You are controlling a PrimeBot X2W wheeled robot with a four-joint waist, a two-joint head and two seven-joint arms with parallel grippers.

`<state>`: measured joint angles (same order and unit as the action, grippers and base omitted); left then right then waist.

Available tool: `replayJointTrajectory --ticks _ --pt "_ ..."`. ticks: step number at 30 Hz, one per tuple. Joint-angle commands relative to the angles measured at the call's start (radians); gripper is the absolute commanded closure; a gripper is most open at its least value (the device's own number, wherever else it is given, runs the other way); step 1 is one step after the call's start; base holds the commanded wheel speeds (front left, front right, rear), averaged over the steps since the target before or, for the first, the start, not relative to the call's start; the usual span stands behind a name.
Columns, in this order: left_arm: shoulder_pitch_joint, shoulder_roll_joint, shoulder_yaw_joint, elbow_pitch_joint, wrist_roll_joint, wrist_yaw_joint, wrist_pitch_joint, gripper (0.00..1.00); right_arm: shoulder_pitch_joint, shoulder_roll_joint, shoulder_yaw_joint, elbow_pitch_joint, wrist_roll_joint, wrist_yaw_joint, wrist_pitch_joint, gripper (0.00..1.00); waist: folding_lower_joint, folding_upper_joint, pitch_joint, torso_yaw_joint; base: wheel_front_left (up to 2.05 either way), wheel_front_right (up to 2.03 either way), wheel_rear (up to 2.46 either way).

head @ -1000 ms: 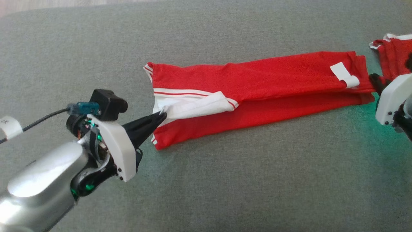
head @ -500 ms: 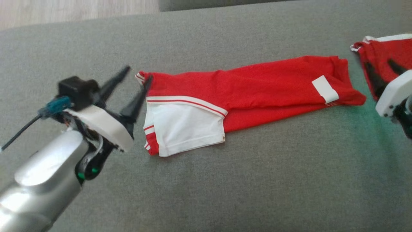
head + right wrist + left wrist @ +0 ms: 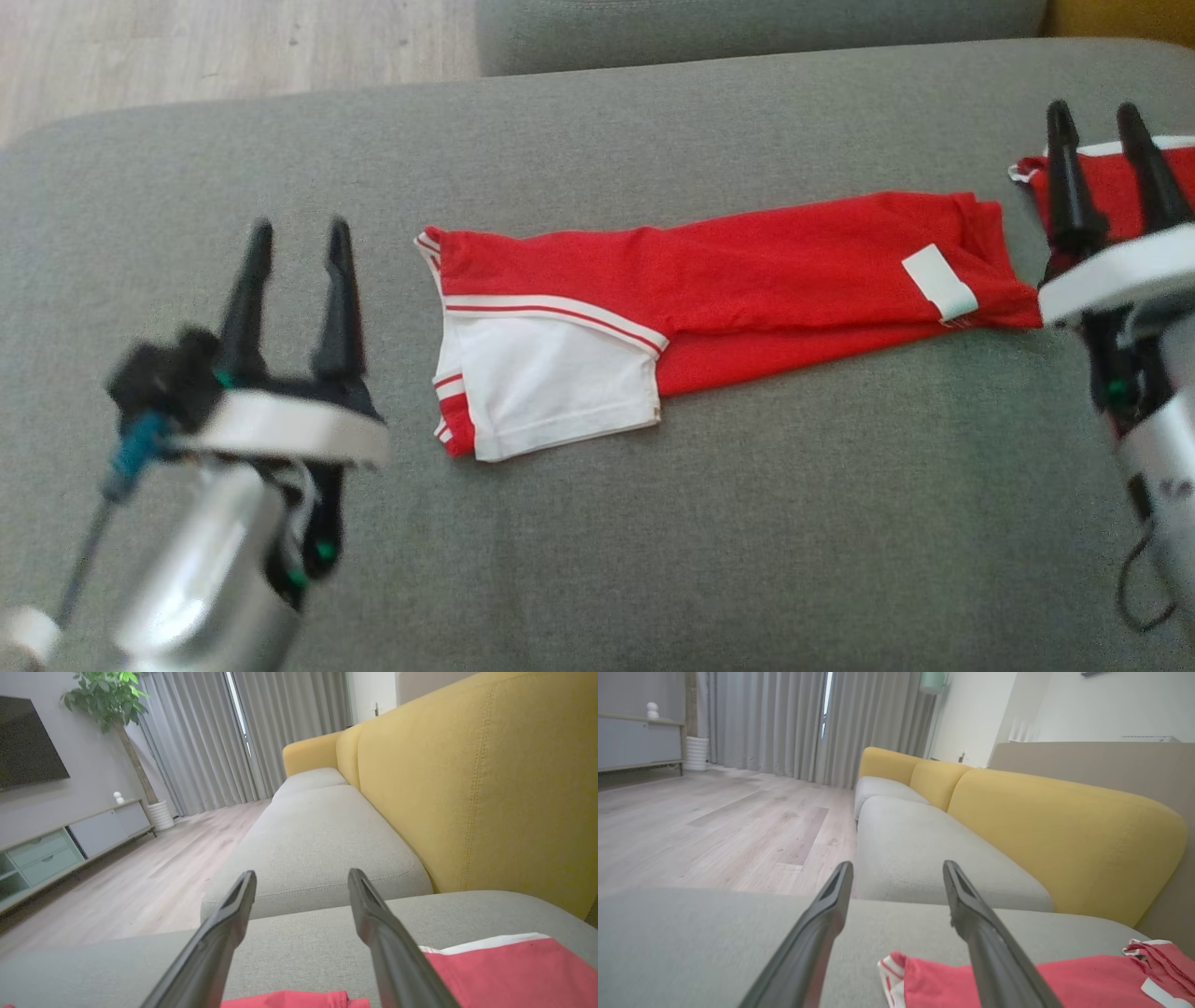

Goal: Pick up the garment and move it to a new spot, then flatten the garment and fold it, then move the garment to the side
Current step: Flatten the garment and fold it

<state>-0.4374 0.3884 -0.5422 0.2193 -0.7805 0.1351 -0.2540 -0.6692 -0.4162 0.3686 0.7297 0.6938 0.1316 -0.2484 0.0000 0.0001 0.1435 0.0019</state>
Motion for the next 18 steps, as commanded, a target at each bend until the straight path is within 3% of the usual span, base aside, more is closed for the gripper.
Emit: replayJointTrajectory --ticks 1,5,10,13,18 --pt "0.009 -0.007 0.072 -0.034 0.040 0.001 -0.007 0.00 0.041 0.015 -0.044 -0.072 -0.028 -0.001 -0.013 0.00 0.0000 -0.0001 -0.002 0.008 0.00 0.00 0.00" --pt "0.116 -0.101 0.158 -0.050 0.165 -0.023 -0.008 0.00 0.197 0.106 -0.155 -0.190 -0.145 -0.001 -0.013 0.00 0.0000 -0.0001 -0.010 0.015 0.00 0.00 0.00" --pt "0.209 -0.201 0.246 -0.052 0.269 -0.088 -0.008 0.00 0.308 0.202 -0.233 -0.251 -0.240 -0.001 -0.013 0.00 0.0000 -0.0001 -0.012 0.021 0.00 0.00 0.00" --pt "0.221 -0.250 0.290 -0.036 0.326 -0.151 -0.008 0.00 0.324 0.225 -0.262 -0.263 -0.283 -0.001 -0.012 0.00 0.0000 -0.0001 0.005 0.034 0.00 0.00 0.00" --pt "0.200 -0.286 0.327 -0.015 0.375 -0.202 -0.008 0.00 0.293 0.221 -0.322 -0.237 -0.333 -0.001 0.023 0.00 0.0000 -0.0001 0.045 0.050 0.00 0.00 0.00"
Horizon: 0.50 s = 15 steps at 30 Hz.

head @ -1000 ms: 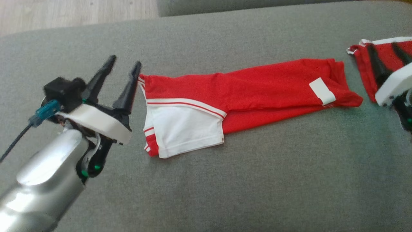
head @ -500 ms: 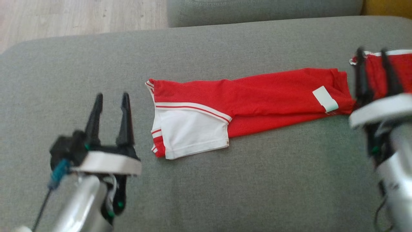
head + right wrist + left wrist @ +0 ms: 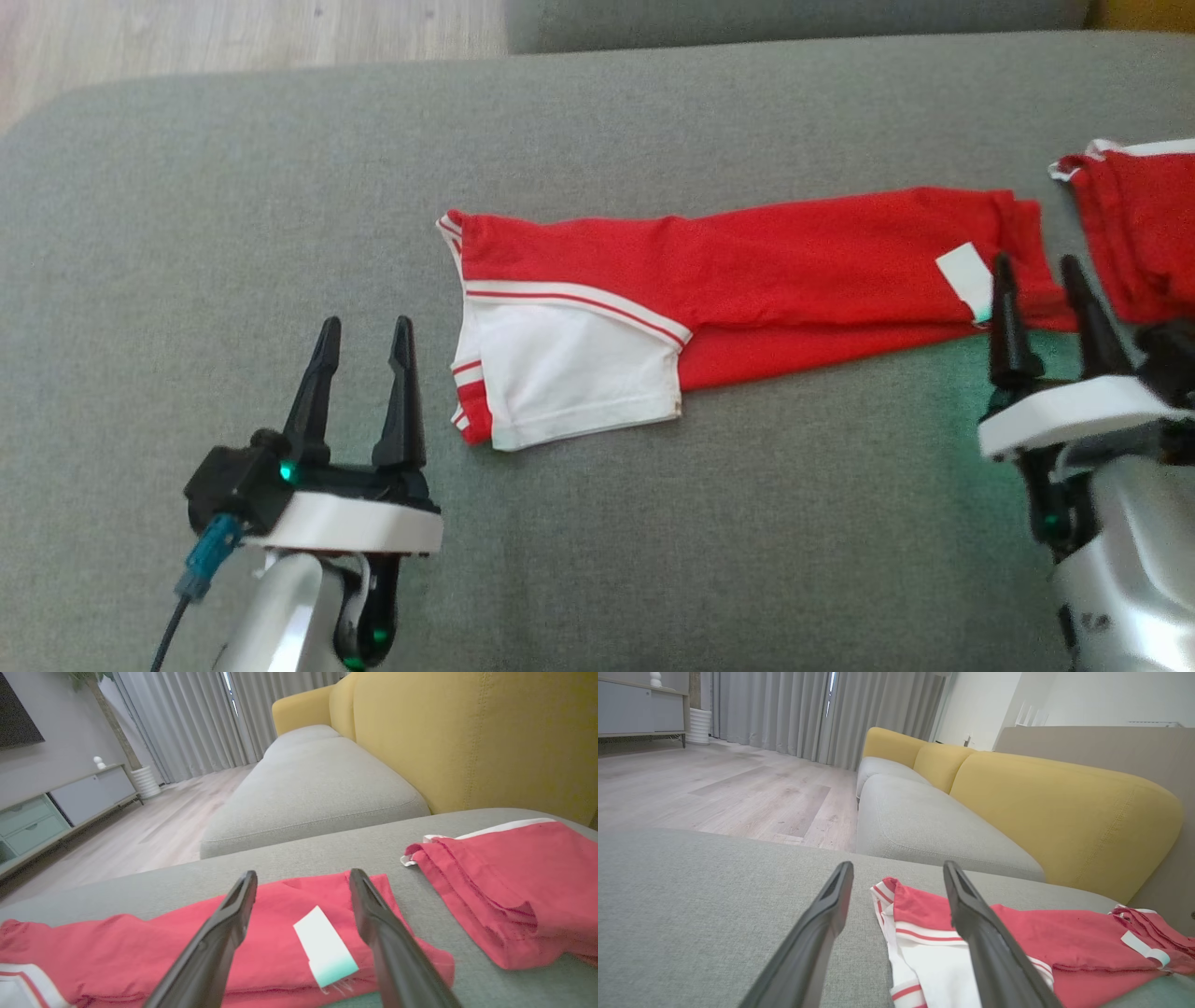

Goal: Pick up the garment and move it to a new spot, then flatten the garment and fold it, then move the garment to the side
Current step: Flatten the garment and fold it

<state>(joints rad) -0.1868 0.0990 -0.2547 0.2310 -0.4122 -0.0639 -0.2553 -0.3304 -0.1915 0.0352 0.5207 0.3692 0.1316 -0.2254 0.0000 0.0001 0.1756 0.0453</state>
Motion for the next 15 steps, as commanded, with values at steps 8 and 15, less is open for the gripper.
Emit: replayJointTrajectory --ticks 8,15 --pt "-0.088 -0.030 0.057 0.004 0.047 -0.044 -0.006 0.00 -0.162 0.018 -0.200 0.137 -0.111 -0.001 0.104 0.00 0.0000 -0.0001 0.084 0.033 0.00 0.00 0.00" --pt "-0.107 -0.040 0.058 0.013 0.064 -0.058 -0.006 0.00 -0.228 0.047 -0.323 0.270 -0.230 -0.001 0.181 0.00 0.0000 -0.0001 0.111 0.042 0.00 0.00 0.00"
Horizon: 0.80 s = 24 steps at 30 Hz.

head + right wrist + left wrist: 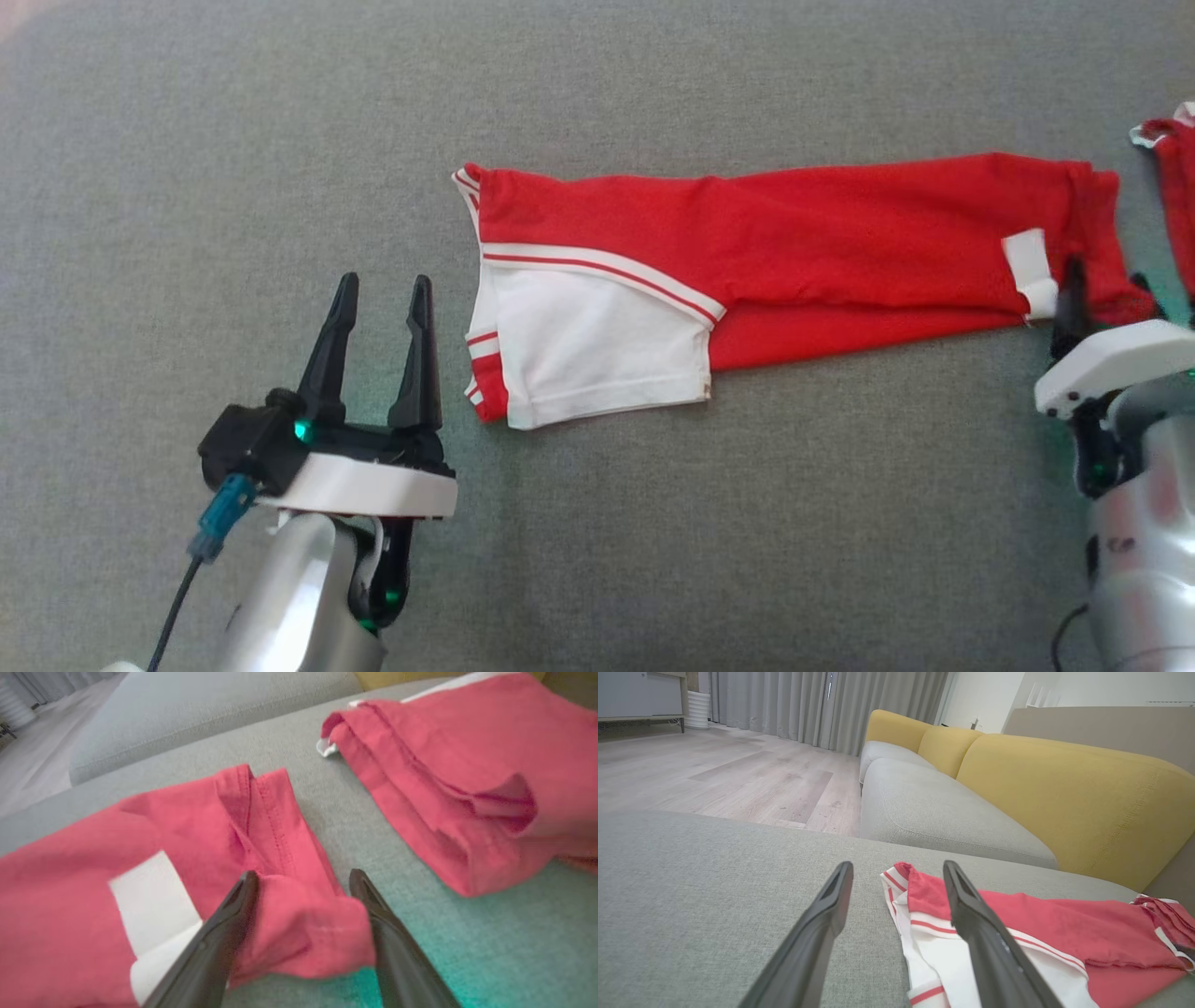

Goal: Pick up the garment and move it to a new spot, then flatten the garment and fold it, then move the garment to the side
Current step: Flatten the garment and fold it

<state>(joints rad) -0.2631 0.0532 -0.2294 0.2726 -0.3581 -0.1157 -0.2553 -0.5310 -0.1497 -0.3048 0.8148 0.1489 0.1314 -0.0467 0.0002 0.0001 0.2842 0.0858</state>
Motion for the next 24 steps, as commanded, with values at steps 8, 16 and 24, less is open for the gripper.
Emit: replayJointTrajectory --ticks 8,16,24 --pt "-0.045 0.000 0.043 -0.024 0.020 -0.012 -0.006 0.00 -0.071 0.048 -0.038 0.061 -0.084 -0.001 0.031 0.35 -0.0002 -0.0001 0.014 -0.005 0.00 0.00 0.00" --pt "-0.037 -0.001 0.053 -0.022 0.033 -0.014 -0.006 0.00 -0.082 0.022 -0.044 0.028 -0.073 -0.001 -0.057 1.00 -0.0002 -0.0001 -0.013 -0.043 0.00 0.00 0.00" --pt "-0.020 -0.002 0.046 -0.033 0.031 -0.015 -0.006 0.00 -0.043 -0.037 -0.098 -0.045 -0.061 -0.001 -0.092 1.00 -0.0002 -0.0001 -0.068 -0.076 0.00 0.00 0.00"
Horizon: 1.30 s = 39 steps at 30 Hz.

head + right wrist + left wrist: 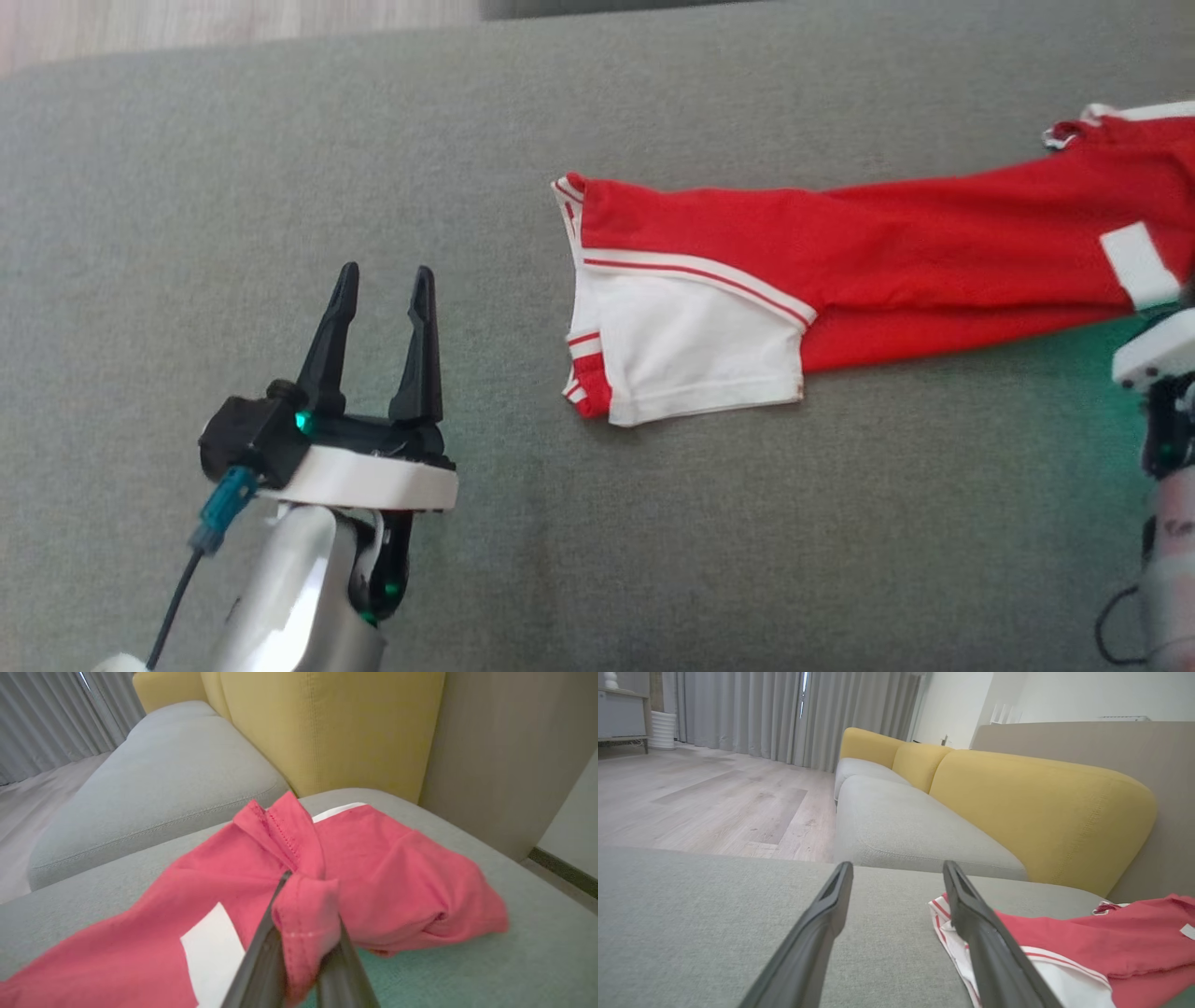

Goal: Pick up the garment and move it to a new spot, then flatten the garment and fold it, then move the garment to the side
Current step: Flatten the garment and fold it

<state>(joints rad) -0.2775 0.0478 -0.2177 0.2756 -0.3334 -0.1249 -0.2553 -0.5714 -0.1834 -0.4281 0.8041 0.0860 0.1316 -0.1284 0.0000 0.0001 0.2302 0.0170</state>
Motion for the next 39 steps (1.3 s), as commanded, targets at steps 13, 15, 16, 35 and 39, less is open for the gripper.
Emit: replayJointTrajectory --ticks 13,15,16,35,39 --pt "0.055 0.003 0.033 -0.045 -0.003 -0.006 -0.006 0.00 0.068 0.119 0.276 -0.258 0.067 -0.001 0.057 1.00 0.0000 -0.0001 -0.134 0.038 0.00 0.00 0.00" --pt "0.061 0.003 0.029 -0.044 -0.002 -0.006 -0.006 0.00 0.084 0.127 0.324 -0.288 0.088 -0.001 0.074 1.00 0.0000 -0.0001 -0.147 0.058 0.00 0.00 0.00" --pt "0.064 0.003 0.028 -0.043 -0.001 -0.006 -0.006 0.00 0.092 0.129 0.347 -0.300 0.100 -0.001 0.082 1.00 0.0000 -0.0001 -0.154 0.068 0.00 0.00 0.00" --pt "0.085 0.011 -0.007 -0.018 -0.017 -0.006 -0.006 0.00 0.100 0.133 0.732 -0.122 0.315 -0.001 0.027 1.00 0.0000 -0.0001 -0.174 0.241 0.00 0.00 0.00" --pt "0.083 0.011 -0.019 -0.014 -0.020 -0.006 -0.006 0.00 0.073 0.133 0.769 -0.034 0.355 -0.001 0.003 1.00 0.0000 -0.0001 -0.164 0.271 0.00 0.00 0.00"
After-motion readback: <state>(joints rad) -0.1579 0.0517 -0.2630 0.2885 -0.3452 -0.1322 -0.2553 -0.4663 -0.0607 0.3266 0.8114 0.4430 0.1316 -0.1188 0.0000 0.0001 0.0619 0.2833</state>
